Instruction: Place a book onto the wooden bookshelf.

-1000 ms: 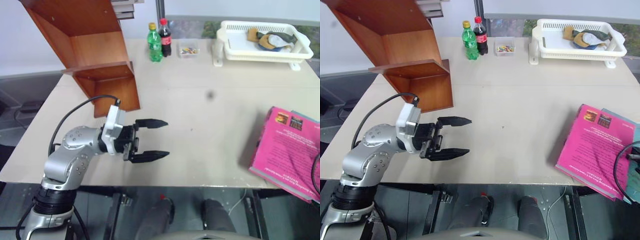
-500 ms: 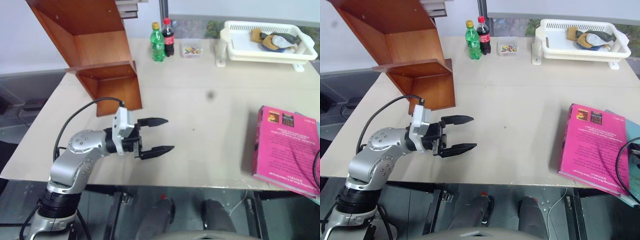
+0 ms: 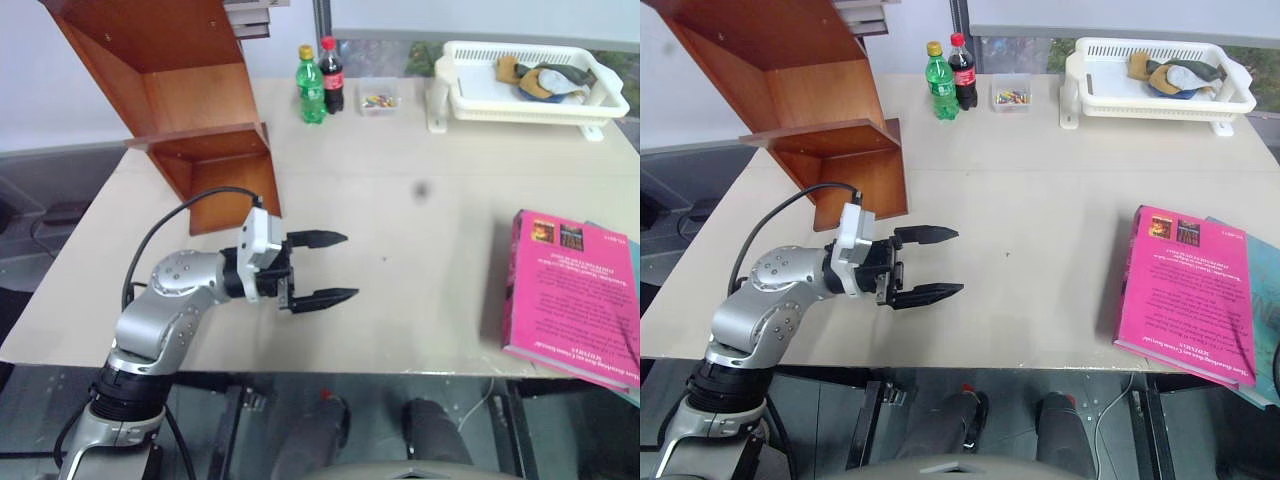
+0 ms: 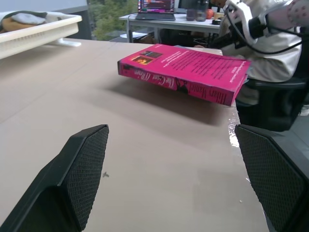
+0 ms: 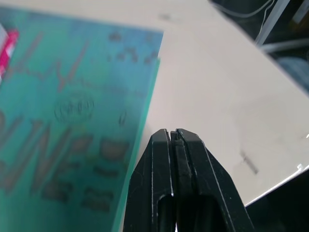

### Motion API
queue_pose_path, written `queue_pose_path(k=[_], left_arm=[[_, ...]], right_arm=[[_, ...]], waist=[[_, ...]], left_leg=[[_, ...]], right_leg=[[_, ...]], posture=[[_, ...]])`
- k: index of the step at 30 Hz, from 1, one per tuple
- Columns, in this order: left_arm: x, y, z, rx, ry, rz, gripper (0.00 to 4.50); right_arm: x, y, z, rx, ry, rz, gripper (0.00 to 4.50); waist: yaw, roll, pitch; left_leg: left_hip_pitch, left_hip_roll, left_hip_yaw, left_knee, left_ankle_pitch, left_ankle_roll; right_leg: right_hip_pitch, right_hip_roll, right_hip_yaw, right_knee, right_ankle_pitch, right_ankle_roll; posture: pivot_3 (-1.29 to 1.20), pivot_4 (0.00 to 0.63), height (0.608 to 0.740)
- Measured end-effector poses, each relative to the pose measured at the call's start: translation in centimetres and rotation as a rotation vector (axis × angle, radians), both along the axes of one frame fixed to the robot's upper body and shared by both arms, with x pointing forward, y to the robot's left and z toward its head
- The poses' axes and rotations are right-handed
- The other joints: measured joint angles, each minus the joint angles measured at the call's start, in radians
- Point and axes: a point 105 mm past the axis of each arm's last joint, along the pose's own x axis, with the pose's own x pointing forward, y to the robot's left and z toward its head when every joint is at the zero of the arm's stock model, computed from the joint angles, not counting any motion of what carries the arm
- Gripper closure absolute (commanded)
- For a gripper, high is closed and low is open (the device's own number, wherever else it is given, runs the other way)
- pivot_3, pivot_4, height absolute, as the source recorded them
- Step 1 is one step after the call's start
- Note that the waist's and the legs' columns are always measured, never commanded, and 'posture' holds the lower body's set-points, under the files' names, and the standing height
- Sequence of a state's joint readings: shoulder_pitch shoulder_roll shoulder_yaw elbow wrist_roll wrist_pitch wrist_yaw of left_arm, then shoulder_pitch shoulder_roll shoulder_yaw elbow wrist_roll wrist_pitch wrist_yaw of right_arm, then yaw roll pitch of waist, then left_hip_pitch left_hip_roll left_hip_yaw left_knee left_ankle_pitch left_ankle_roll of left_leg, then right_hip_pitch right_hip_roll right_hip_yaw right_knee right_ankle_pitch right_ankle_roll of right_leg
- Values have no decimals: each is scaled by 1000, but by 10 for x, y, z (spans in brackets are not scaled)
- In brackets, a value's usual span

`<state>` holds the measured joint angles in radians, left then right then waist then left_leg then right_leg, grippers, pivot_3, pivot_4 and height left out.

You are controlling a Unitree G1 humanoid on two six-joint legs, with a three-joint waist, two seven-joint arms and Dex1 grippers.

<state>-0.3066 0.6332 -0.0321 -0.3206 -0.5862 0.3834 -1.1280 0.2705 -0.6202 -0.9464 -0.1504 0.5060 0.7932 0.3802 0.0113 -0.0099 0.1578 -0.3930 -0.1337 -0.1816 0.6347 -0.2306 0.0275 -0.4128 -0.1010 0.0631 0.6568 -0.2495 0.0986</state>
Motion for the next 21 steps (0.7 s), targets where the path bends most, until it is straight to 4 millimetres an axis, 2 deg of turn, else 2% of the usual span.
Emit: queue_pose_path(k=[2, 7, 15, 21], left_arm=[[0, 0, -1, 8, -1, 1, 0], [1, 2, -2, 16, 1, 19, 0], [0, 7, -8, 45, 24, 63, 0], [5, 17, -13, 53, 64, 143, 0]], right_arm=[[6, 6, -13, 22, 32, 29, 4385], [12, 16, -25, 64, 48, 69, 4385], [42, 38, -24, 97, 7, 168, 4385], [70, 63, -24, 122, -26, 247, 4385]], waist=[[0, 0, 0], [0, 1, 0], [-1, 1, 0], [-5, 1, 0]], left_leg=[[0, 0, 0, 0, 0, 0], [0, 0, 0, 0, 0, 0], [1, 1, 1, 0, 0, 0], [1, 1, 1, 0, 0, 0]], right_leg=[[0, 0, 0, 0, 0, 0], [0, 0, 1, 0, 0, 0], [0, 1, 1, 1, 0, 0], [0, 1, 2, 1, 0, 0]], posture=[[0, 150, 740], [0, 150, 740], [0, 150, 740], [0, 150, 740]])
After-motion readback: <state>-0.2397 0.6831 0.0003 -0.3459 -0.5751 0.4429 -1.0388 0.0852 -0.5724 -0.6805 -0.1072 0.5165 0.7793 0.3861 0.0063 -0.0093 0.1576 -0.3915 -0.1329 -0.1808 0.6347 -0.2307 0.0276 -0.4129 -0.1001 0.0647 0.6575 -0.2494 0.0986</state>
